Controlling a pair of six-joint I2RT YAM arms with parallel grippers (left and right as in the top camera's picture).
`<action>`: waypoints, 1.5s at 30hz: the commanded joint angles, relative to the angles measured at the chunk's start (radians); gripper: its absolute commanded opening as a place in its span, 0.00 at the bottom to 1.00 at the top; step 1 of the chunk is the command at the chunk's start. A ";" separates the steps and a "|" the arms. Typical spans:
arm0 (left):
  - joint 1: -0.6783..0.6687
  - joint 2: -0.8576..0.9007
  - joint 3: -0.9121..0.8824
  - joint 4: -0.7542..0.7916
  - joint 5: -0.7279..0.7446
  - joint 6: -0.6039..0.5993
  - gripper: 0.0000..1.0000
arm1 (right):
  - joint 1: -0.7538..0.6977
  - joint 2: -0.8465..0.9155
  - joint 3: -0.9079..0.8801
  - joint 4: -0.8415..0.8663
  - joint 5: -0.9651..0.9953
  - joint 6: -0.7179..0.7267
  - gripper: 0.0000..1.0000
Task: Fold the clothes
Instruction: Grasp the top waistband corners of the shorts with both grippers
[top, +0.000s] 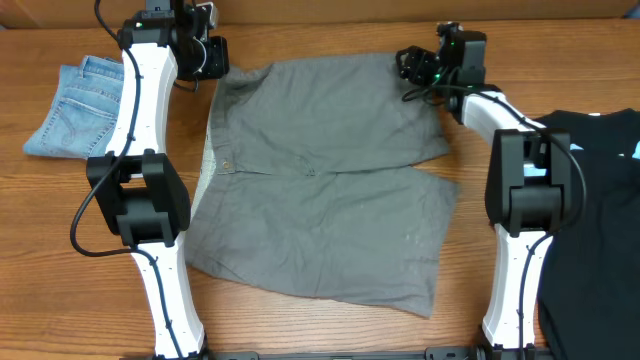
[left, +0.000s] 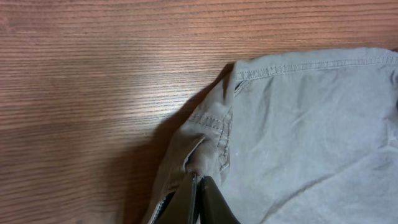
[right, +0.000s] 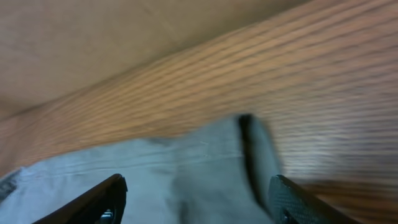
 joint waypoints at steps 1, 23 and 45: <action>-0.005 -0.020 0.021 -0.005 -0.005 0.020 0.04 | 0.013 0.042 0.009 0.008 0.027 -0.006 0.77; -0.007 -0.020 0.021 -0.021 -0.008 0.020 0.04 | -0.005 0.053 0.010 0.097 0.058 -0.002 0.63; -0.008 -0.020 0.021 -0.027 -0.026 0.020 0.04 | 0.024 0.053 0.009 0.105 0.097 -0.003 0.24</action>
